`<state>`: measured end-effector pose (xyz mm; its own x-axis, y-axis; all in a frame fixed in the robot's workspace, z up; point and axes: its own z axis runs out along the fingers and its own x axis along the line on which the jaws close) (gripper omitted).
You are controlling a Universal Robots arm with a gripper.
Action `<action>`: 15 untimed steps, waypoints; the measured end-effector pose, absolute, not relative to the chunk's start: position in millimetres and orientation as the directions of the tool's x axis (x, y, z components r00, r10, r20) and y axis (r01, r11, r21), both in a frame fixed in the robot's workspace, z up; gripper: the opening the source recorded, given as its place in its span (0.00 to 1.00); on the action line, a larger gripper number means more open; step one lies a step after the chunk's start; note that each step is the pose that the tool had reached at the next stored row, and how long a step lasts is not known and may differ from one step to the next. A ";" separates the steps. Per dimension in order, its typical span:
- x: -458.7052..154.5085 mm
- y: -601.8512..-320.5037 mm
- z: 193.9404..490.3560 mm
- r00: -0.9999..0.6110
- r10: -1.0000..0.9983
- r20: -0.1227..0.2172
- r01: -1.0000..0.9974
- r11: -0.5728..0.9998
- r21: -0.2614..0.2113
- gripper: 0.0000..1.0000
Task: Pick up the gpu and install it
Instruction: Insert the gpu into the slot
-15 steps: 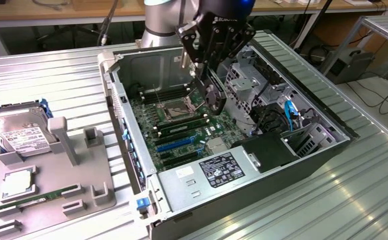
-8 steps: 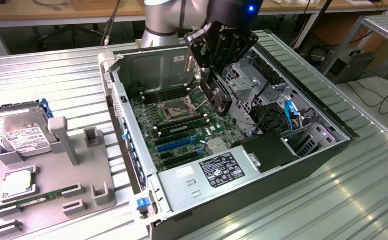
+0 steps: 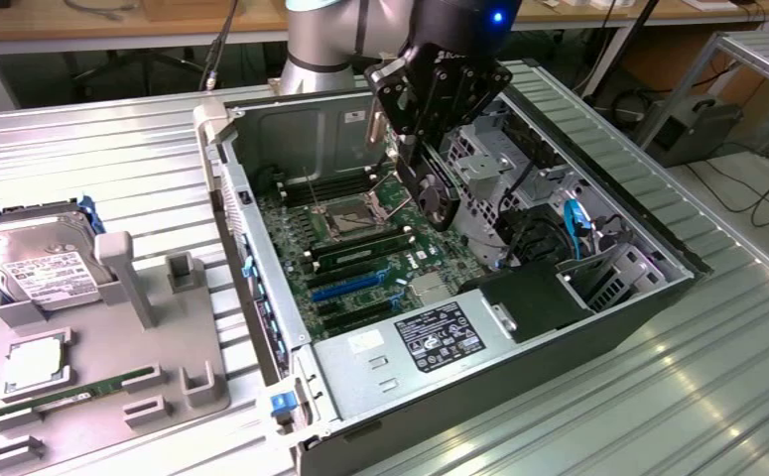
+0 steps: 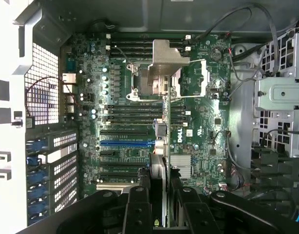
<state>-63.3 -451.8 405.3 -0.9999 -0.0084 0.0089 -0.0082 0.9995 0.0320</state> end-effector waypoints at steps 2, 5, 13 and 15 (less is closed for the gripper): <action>-63.3 -451.8 405.3 -1.000 -0.008 0.009 -0.008 0.999 0.032 0.26; -63.3 -451.8 405.1 -1.000 -0.009 0.009 -0.008 0.999 0.032 0.26; -63.4 -451.8 402.2 -0.990 -0.140 0.009 -0.139 0.990 0.032 0.26; -63.4 -451.8 401.0 -0.983 -0.183 0.009 -0.183 0.983 0.032 0.26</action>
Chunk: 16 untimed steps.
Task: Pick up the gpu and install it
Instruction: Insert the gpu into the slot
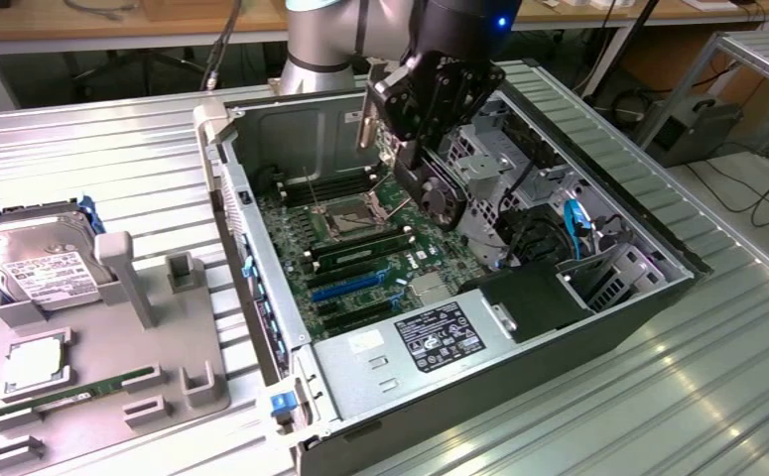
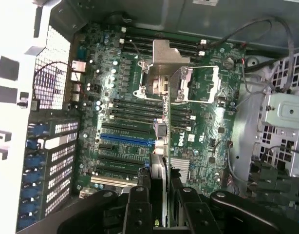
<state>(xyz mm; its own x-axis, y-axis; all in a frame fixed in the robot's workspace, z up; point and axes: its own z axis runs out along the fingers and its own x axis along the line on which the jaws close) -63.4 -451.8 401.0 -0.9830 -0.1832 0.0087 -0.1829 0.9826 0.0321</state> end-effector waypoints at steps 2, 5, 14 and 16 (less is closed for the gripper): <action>-63.3 -451.8 400.1 -0.976 -0.219 0.009 -0.218 0.975 0.032 0.26; -63.3 -451.8 398.4 -0.959 -0.283 0.009 -0.283 0.959 0.032 0.26; -63.4 -451.8 392.7 -0.880 -0.475 0.009 -0.475 0.879 0.032 0.26; -63.3 -451.8 391.6 -0.861 -0.508 0.009 -0.508 0.861 0.032 0.26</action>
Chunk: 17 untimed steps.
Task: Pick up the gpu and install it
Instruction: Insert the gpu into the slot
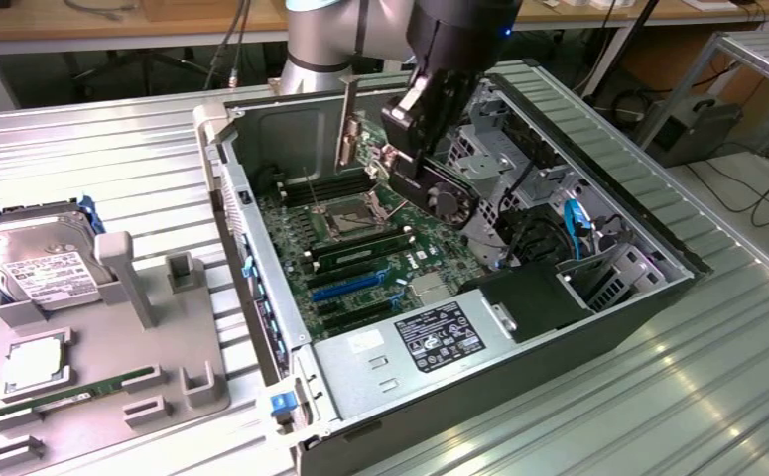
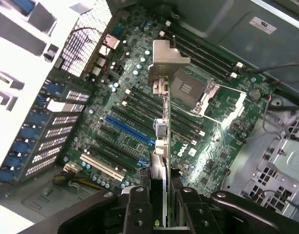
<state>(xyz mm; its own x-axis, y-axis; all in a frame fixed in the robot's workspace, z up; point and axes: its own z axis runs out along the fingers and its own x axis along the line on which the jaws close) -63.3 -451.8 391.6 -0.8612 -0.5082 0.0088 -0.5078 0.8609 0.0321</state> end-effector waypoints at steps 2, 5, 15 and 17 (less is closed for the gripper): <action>-63.3 -451.8 390.4 -0.839 -0.544 0.009 -0.544 0.839 0.032 0.26; -63.3 -451.8 388.1 -0.794 -0.608 0.009 -0.608 0.793 0.032 0.26; -63.3 -451.8 381.5 -0.633 -0.774 0.009 -0.774 0.633 0.032 0.26; -63.4 -451.8 380.4 -0.603 -0.798 0.009 -0.797 0.603 0.032 0.26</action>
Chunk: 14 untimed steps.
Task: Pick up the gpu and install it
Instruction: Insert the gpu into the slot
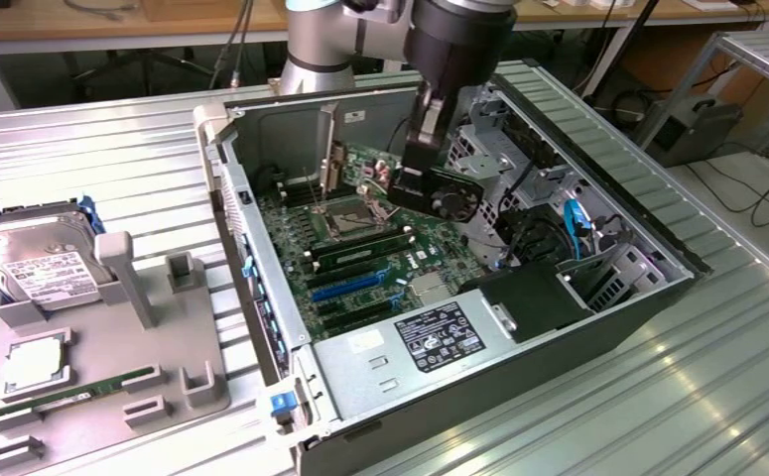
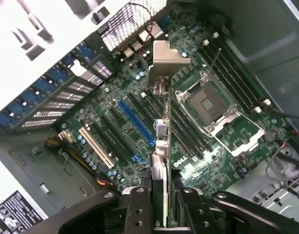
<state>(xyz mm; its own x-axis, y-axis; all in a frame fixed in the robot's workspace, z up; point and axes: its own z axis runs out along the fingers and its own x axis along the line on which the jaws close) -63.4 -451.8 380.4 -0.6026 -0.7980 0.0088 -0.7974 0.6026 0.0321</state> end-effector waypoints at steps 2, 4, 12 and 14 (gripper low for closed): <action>-63.3 -451.8 379.1 -0.565 -0.825 0.009 -0.825 0.565 0.032 0.26; -63.3 -451.8 376.9 -0.496 -0.868 0.009 -0.868 0.496 0.032 0.26; -63.3 -451.8 373.2 -0.346 -0.938 0.009 -0.938 0.346 0.032 0.26; -63.3 -451.8 371.9 -0.288 -0.958 0.009 -0.957 0.288 0.032 0.26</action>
